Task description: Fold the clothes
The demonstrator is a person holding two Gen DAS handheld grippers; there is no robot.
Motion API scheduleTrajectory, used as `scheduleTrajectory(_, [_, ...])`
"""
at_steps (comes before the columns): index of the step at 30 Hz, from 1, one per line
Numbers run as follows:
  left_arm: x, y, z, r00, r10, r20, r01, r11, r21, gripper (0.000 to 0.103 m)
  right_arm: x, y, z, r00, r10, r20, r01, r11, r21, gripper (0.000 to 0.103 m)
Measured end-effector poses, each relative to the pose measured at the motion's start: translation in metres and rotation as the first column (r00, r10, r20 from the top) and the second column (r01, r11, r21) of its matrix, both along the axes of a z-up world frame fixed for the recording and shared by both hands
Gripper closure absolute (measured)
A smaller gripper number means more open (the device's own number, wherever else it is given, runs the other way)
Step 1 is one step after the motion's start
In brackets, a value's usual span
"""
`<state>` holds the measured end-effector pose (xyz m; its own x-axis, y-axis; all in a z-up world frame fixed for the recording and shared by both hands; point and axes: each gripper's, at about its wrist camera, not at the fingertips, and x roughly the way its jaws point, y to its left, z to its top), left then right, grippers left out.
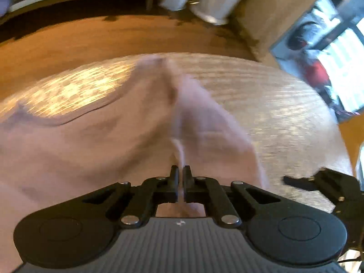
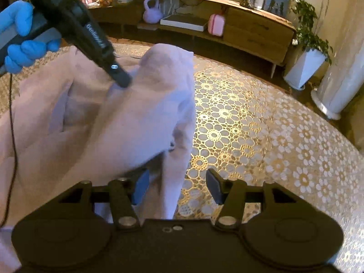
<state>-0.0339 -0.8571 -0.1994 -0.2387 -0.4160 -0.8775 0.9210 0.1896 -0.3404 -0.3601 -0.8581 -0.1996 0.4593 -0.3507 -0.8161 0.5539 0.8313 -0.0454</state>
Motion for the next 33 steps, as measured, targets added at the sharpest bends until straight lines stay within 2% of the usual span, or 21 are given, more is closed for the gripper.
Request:
scheduleTrajectory(5, [0.005, 0.006, -0.009, 1.000, 0.000, 0.024, -0.001, 1.000, 0.030, 0.101, 0.015, 0.004, -0.005, 0.998, 0.061, -0.003, -0.061, 0.996, -0.070, 0.000])
scheduleTrajectory(9, [0.006, 0.010, -0.013, 1.000, 0.006, 0.020, -0.007, 0.999, 0.032, 0.101, 0.032, 0.009, -0.012, 0.994, 0.109, -0.026, -0.112, 0.979, -0.168, 0.000])
scheduleTrajectory(13, [0.005, 0.009, -0.014, 0.999, -0.002, 0.036, 0.001, 1.000, 0.025, 0.101, 0.043, -0.002, -0.018, 0.998, 0.055, -0.030, -0.061, 0.969, -0.240, 0.000])
scheduleTrajectory(16, [0.004, 0.010, -0.014, 0.999, -0.004, 0.043, 0.003, 1.000, 0.025, 0.101, 0.037, -0.018, -0.017, 0.998, -0.052, -0.024, 0.044, 0.963, -0.266, 0.000])
scheduleTrajectory(18, [0.003, 0.010, -0.014, 0.999, -0.003, 0.044, 0.002, 1.000, 0.025, 0.101, 0.019, -0.036, -0.013, 0.986, -0.163, 0.020, 0.163, 0.960, -0.226, 0.000])
scheduleTrajectory(20, [0.002, 0.011, -0.013, 0.999, -0.002, 0.043, 0.001, 1.000, 0.026, 0.101, -0.007, -0.056, -0.009, 0.962, -0.269, 0.055, 0.274, 0.951, -0.145, 0.000])
scheduleTrajectory(25, [-0.002, 0.009, -0.012, 0.999, -0.007, 0.053, 0.005, 1.000, 0.031, 0.101, -0.050, -0.077, -0.007, 0.927, -0.361, 0.099, 0.359, 0.933, 0.037, 0.000])
scheduleTrajectory(28, [-0.009, 0.009, -0.011, 0.997, -0.042, 0.061, 0.040, 0.998, 0.043, 0.101, -0.066, -0.085, -0.002, 0.889, -0.441, 0.122, 0.419, 0.893, 0.166, 0.000])
scheduleTrajectory(31, [-0.019, 0.017, -0.003, 0.993, -0.089, 0.080, 0.086, 0.996, 0.040, 0.101, -0.085, -0.091, 0.005, 0.846, -0.519, 0.124, 0.465, 0.831, 0.304, 0.000])
scheduleTrajectory(33, [-0.026, 0.031, 0.007, 0.991, -0.108, 0.078, 0.107, 0.994, 0.023, 0.101, -0.098, -0.096, 0.007, 0.836, -0.538, 0.109, 0.460, 0.795, 0.395, 0.000])
